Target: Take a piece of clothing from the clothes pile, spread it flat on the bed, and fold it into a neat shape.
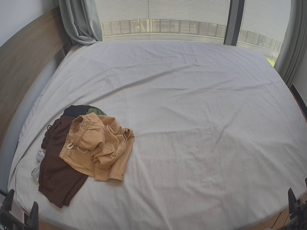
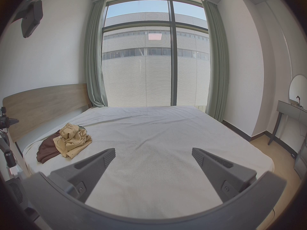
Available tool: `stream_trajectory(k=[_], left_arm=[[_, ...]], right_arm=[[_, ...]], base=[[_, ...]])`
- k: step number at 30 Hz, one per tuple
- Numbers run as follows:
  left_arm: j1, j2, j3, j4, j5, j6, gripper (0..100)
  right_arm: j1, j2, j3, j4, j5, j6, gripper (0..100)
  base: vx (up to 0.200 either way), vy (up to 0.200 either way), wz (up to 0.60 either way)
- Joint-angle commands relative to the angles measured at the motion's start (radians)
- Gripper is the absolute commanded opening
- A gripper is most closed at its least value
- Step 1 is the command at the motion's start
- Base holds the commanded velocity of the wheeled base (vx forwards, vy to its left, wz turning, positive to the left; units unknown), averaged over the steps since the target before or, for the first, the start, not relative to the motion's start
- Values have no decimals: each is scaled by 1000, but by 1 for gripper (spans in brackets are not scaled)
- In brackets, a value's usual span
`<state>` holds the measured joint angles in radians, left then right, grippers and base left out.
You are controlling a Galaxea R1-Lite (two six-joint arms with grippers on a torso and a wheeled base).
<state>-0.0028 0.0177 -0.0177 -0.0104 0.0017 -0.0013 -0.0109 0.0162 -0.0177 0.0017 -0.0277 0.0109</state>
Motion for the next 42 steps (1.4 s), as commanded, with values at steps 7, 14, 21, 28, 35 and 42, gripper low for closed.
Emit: stream_trajectory(k=[7,14,21,28,35,42], left_arm=[[-5,1,15,-138,-12,14,100],[-51,88,-68,-109,-75,-19,100],[-120,263,-157,-114,-97,-128,100],[-144,478,-240,-125,-169,-138,100],[-141,693,-346,-164,-261,-174,100],[-141,867,-361,-289,-307,-166,100]], right_arm=[[0,-16,16,0,-5,0,100],[0,-16,16,0,-3,0,100],[0,-16,16,0,-3,0,100],[2,-16,16,0,-3,0,100],[2,-16,16,0,-3,-2,100],[2,-16,16,0,-3,-3,100]], base=[[0,0,0],[0,0,0],[0,0,0],[0,0,0],[0,0,0],[0,0,0]])
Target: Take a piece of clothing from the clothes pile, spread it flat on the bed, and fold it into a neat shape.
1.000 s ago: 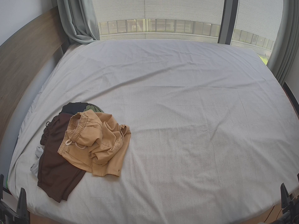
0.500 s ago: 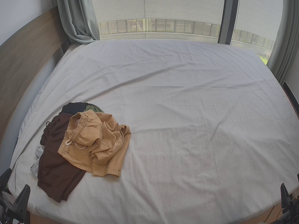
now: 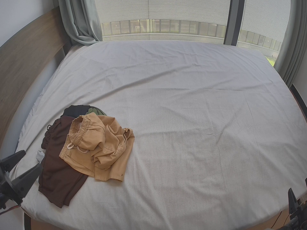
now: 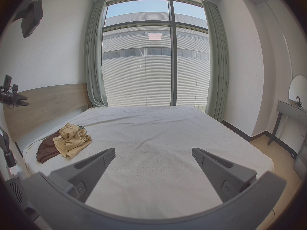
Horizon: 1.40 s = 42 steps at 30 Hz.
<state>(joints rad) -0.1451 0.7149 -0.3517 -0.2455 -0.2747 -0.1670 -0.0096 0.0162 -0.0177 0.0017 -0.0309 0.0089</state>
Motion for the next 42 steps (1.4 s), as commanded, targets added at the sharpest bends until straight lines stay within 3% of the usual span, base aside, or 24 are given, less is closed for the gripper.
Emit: stream_trajectory(k=[1,4,8,9,12,19,27,37,42], left_arm=[[1,239,-52,-123,-61,0,100],[7,291,-79,-147,-106,-6,100],[68,348,-105,-150,-179,-25,100],[117,374,-112,-153,-221,-17,100],[134,402,-112,-173,-251,-23,100],[145,518,-113,-270,-253,-28,100],[188,721,-102,-489,-256,-55,100],[210,824,-113,-552,-259,-115,100],[237,870,-108,-600,-304,-121,100]], right_arm=[[0,-16,16,0,0,-1,100],[2,-16,16,1,2,-4,100],[2,-16,16,0,2,-6,100],[2,-16,16,0,2,-3,100],[2,-16,16,0,2,-3,100],[2,-16,16,0,2,-1,100],[2,-16,16,0,0,0,100],[2,-16,16,0,2,3,100],[2,-16,16,0,3,2,100]], base=[[0,0,0],[0,0,0],[0,0,0],[0,0,0],[0,0,0],[0,0,0],[0,0,0],[0,0,0],[0,0,0]])
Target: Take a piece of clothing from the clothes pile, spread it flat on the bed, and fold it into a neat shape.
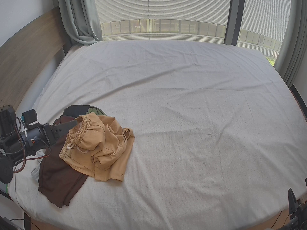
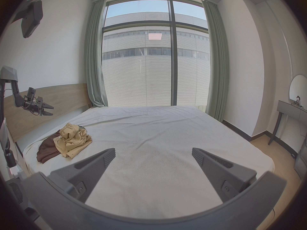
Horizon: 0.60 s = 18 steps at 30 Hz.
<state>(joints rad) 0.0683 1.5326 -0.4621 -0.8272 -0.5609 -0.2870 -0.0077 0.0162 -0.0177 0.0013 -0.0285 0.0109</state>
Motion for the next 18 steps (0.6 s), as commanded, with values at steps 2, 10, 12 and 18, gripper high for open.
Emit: stream_trajectory(k=[2,10,12,18], left_arm=[[28,63,-3,-27,-25,-9,100],[41,110,-55,-27,-24,-17,100],[41,130,-69,-27,-24,-17,100],[41,212,-119,-26,-22,-15,100]], right_arm=[[0,-16,16,-1,1,0,100],[-2,-16,16,0,1,0,100],[-2,-16,16,0,1,0,100],[-2,-16,16,-1,1,-2,100]], base=[[0,0,0],[0,0,0],[0,0,0],[0,0,0]])
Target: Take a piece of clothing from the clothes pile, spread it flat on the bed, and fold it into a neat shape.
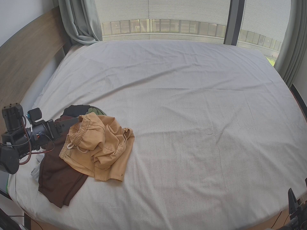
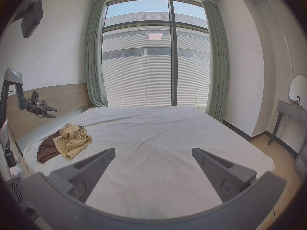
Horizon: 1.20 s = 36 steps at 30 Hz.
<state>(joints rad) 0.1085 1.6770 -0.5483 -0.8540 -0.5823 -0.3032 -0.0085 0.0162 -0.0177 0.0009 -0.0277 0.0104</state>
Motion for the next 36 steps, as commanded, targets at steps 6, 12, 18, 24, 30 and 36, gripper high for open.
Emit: stream_trajectory(k=[6,12,18,24,30,36], left_arm=[[-7,168,-87,-11,2,12,100],[-7,231,-144,-16,-1,10,100],[-36,288,-188,-42,7,7,100],[-47,354,-228,-43,26,9,100],[-50,391,-251,-43,27,9,100],[-72,437,-263,-53,41,10,100]], right_arm=[[-1,-16,16,1,2,-1,100],[-1,-16,16,1,2,-1,100],[-1,-16,16,1,2,-1,100],[1,-16,16,-1,2,-1,100],[1,-16,16,-1,2,-1,100],[1,-16,16,-1,2,-1,100]], base=[[0,0,0],[0,0,0],[0,0,0],[0,0,0],[0,0,0],[0,0,0]])
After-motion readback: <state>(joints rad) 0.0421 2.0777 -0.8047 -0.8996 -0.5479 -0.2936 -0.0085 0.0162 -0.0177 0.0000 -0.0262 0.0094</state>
